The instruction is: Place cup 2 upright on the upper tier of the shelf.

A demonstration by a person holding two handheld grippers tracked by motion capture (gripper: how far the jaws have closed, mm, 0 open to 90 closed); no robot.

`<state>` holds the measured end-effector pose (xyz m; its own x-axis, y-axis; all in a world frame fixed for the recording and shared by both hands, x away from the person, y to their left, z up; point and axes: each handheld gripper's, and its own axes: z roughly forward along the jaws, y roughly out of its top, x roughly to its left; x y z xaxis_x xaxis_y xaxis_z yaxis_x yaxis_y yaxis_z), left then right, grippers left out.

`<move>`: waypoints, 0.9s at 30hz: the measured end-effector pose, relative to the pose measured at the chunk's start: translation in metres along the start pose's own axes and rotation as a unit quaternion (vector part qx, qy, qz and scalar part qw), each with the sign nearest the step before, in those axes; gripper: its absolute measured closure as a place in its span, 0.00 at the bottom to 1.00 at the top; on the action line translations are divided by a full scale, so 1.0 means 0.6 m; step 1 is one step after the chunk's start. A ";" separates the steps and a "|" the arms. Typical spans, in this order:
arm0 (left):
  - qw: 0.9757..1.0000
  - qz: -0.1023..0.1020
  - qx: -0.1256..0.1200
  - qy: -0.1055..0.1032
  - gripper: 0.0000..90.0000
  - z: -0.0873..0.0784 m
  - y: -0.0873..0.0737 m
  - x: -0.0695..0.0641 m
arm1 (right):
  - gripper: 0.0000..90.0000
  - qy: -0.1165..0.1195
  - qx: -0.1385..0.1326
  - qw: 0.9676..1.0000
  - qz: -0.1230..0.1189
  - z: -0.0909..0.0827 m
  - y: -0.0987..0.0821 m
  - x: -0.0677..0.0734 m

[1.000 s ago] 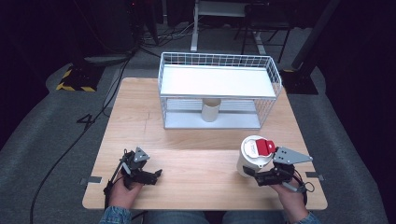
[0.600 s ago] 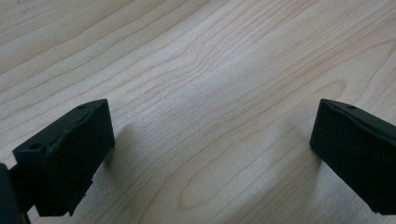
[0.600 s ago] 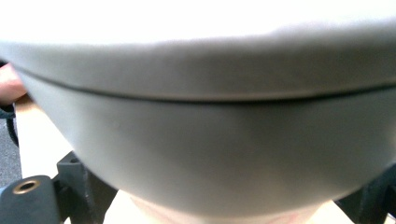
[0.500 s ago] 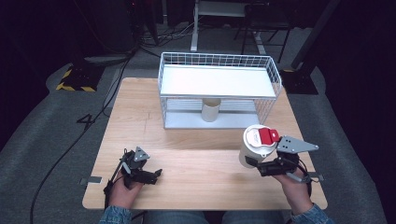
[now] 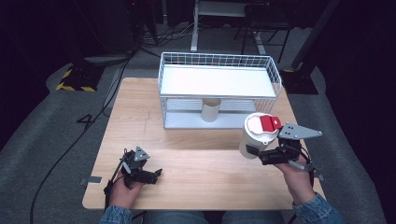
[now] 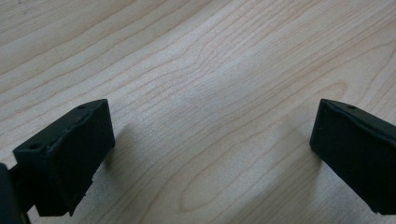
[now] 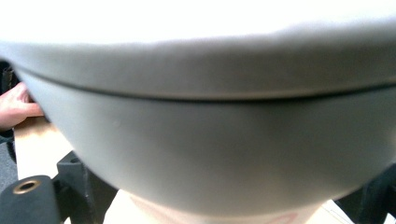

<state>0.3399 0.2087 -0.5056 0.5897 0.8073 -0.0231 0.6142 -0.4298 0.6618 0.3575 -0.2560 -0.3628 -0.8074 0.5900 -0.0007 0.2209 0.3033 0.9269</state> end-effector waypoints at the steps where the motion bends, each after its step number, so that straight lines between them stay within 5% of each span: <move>1: 1.000 0.000 0.000 0.000 0.00 0.000 0.000 0.000 | 0.12 -0.001 0.000 1.000 0.000 0.000 0.003 -0.001; 27: 1.000 0.000 0.000 0.000 0.00 0.000 0.000 0.000 | 0.12 -0.018 -0.007 1.000 -0.001 0.019 0.101 -0.041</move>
<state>0.3399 0.2087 -0.5056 0.5899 0.8072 -0.0225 0.6142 -0.4303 0.6615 0.3970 -0.2439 -0.3107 -0.7877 0.6159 -0.0152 0.2115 0.2936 0.9322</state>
